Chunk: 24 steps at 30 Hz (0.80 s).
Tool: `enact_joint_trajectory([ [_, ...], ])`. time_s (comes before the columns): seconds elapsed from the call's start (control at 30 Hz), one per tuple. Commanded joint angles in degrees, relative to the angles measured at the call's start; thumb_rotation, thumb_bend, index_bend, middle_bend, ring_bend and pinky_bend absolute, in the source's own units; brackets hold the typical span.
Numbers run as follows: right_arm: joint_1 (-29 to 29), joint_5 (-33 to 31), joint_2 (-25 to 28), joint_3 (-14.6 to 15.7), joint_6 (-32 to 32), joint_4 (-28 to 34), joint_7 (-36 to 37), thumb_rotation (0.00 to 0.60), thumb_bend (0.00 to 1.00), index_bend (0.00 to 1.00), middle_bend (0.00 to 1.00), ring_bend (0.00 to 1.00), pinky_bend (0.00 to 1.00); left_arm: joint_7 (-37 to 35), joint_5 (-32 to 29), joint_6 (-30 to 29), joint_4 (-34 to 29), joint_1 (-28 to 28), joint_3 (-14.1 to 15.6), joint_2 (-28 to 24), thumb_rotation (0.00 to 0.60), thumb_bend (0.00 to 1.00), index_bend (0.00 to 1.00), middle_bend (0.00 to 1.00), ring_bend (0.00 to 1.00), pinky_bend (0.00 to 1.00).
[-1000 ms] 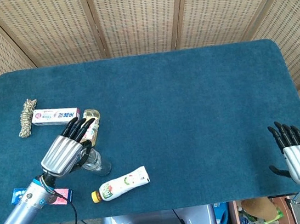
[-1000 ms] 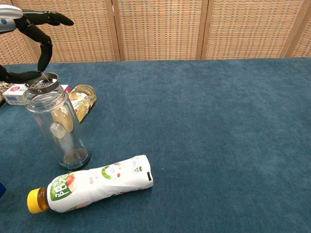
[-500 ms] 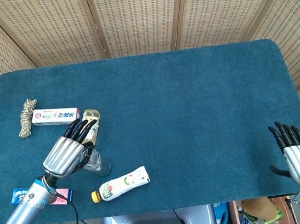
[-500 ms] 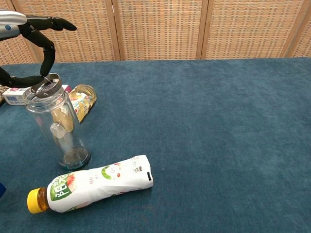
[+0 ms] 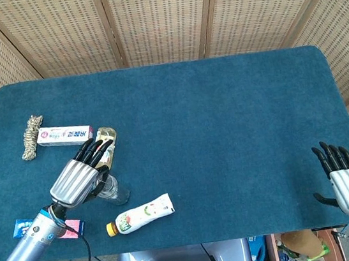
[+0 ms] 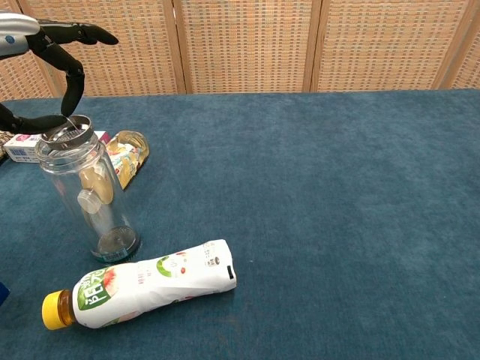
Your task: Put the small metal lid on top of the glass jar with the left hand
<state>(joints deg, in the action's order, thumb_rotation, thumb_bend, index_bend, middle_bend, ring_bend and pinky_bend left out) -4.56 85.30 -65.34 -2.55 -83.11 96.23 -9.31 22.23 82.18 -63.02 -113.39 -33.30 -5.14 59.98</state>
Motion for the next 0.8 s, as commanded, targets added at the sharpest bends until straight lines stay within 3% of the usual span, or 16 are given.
enact_joint_trajectory([
  [0.03, 0.0, 0.0, 0.0, 0.0, 0.0, 0.0, 0.0, 0.600, 0.02, 0.00, 0.00, 0.00, 0.03, 0.1, -0.1, 0.0, 0.1, 0.1, 0.1, 0.0, 0.600, 0.44, 0.63, 0.00, 0.00, 0.00],
  [0.8, 0.0, 0.0, 0.0, 0.0, 0.1, 0.1, 0.0, 0.600, 0.02, 0.00, 0.00, 0.00, 0.03, 0.2, -0.3, 0.4, 0.7, 0.1, 0.3, 0.4, 0.600, 0.44, 0.63, 0.00, 0.00, 0.00],
])
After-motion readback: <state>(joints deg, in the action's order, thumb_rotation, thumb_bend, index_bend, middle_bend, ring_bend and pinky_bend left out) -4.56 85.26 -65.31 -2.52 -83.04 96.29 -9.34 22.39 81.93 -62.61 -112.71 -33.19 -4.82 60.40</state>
